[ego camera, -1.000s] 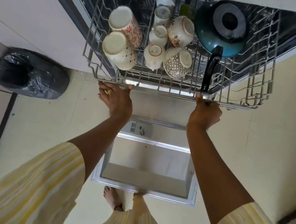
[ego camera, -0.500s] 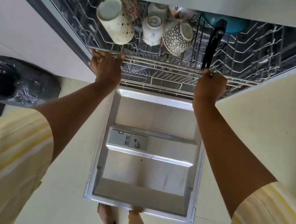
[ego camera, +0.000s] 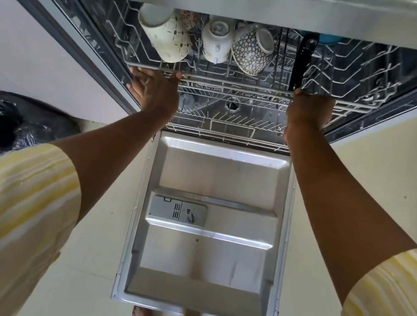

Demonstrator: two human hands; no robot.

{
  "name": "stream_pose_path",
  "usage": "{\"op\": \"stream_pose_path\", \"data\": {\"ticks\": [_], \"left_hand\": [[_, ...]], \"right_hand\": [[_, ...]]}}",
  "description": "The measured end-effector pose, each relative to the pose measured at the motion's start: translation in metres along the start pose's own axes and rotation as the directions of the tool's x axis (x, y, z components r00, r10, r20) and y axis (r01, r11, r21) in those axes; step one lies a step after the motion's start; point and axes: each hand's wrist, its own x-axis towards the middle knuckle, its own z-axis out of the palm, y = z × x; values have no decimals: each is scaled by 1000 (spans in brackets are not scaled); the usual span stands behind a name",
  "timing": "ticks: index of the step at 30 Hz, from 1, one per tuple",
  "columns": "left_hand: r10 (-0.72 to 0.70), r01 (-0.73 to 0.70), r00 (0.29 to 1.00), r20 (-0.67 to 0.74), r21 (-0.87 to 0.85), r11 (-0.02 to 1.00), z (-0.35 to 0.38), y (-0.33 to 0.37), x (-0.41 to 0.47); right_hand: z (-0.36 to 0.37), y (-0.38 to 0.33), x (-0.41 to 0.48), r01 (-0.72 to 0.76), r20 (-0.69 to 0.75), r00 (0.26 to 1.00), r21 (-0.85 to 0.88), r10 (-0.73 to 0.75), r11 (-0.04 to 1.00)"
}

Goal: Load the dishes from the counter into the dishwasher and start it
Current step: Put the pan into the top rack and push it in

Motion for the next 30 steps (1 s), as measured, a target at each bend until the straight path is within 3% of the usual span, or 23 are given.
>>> {"op": "stream_pose_path", "data": {"ticks": [2, 5, 8, 11, 13, 15, 17, 19, 22, 27, 30], "left_hand": [[18, -19, 1000, -16, -36, 999, 3, -1, 0], [86, -94, 993, -86, -91, 991, 13, -10, -5], [214, -219, 965, -153, -17, 976, 46, -28, -14], [294, -292, 955, -41, 51, 955, 99, -42, -20], [429, -435, 900, 74, 109, 894, 132, -45, -11], [546, -569, 822, 162, 193, 800, 158, -43, 7], [568, -610, 792, 223, 265, 747, 178, -37, 23], [563, -617, 787, 253, 305, 725, 196, -29, 33], [571, -633, 774, 273, 331, 700, 216, -26, 42], [618, -640, 764, 185, 337, 690, 230, -38, 38], [629, -657, 749, 211, 362, 661, 229, -51, 20]], "right_hand": [[1, 4, 1, 24, 2, 1000, 30, -24, 999], [1, 17, -8, 172, -3, 985, 1, -172, 985], [18, 49, -36, 300, -20, 954, 42, -300, 953], [54, 98, -52, 433, 234, 885, -97, -402, 896], [77, 126, -38, 601, 477, 763, -277, -436, 749], [99, 142, -14, 727, 594, 670, -405, -445, 554], [118, 146, 9, 770, 640, 636, -488, -431, 411], [132, 144, 25, 781, 686, 623, -520, -376, 346], [148, 149, 32, 799, 726, 598, -506, -340, 325], [154, 157, 28, 802, 687, 595, -479, -417, 356], [143, 165, 14, 799, 714, 596, -484, -366, 356]]}}
